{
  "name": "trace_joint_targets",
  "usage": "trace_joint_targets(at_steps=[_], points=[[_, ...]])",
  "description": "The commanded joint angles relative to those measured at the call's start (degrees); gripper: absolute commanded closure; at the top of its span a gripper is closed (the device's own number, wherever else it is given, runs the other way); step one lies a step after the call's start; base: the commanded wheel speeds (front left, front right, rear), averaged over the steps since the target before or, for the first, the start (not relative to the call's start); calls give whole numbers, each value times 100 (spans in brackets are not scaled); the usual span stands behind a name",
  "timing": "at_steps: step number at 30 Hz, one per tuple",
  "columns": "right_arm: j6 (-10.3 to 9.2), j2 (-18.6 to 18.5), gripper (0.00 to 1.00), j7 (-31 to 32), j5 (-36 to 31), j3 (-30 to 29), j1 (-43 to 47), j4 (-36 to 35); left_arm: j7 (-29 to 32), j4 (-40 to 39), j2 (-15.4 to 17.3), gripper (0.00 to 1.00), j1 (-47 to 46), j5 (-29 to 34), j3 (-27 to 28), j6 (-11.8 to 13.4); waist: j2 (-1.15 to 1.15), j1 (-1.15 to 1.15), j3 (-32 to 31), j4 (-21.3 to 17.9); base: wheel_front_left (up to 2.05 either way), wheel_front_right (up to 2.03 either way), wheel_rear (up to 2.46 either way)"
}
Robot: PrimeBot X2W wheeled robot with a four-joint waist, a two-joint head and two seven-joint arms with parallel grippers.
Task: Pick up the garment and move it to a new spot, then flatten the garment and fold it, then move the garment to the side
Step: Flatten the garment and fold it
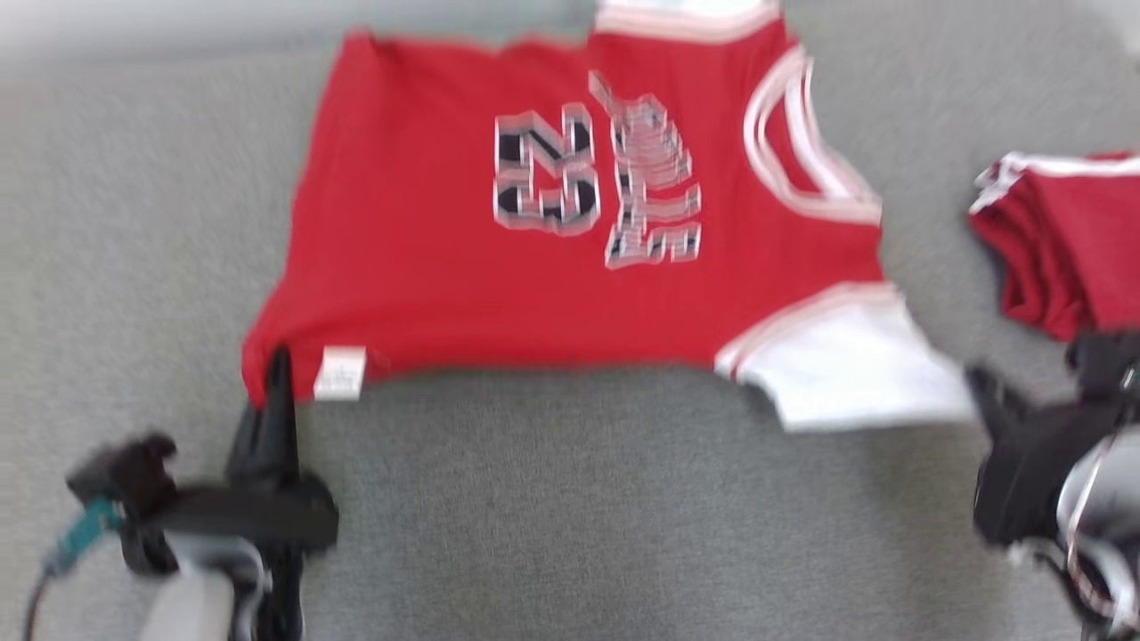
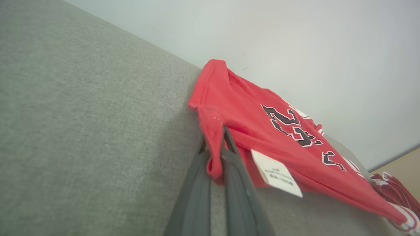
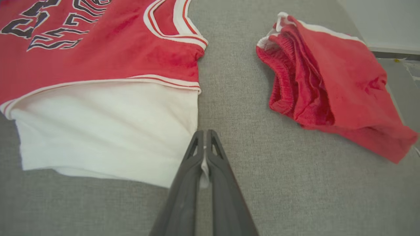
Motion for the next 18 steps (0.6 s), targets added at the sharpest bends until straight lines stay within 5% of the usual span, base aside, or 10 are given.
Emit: trace_joint_targets(at_steps=[1,18], points=[[-20,70,100,82,-87,-86,280,-3,-1,-29,-27,100,317,78,70,13,2,3,-725,-59,0,0,0],[-20,477,100,481,-469,-249,1648,210,47,-444,-223,100,2270,676,-37,335,2,3,-1504,102,0,0,0]])
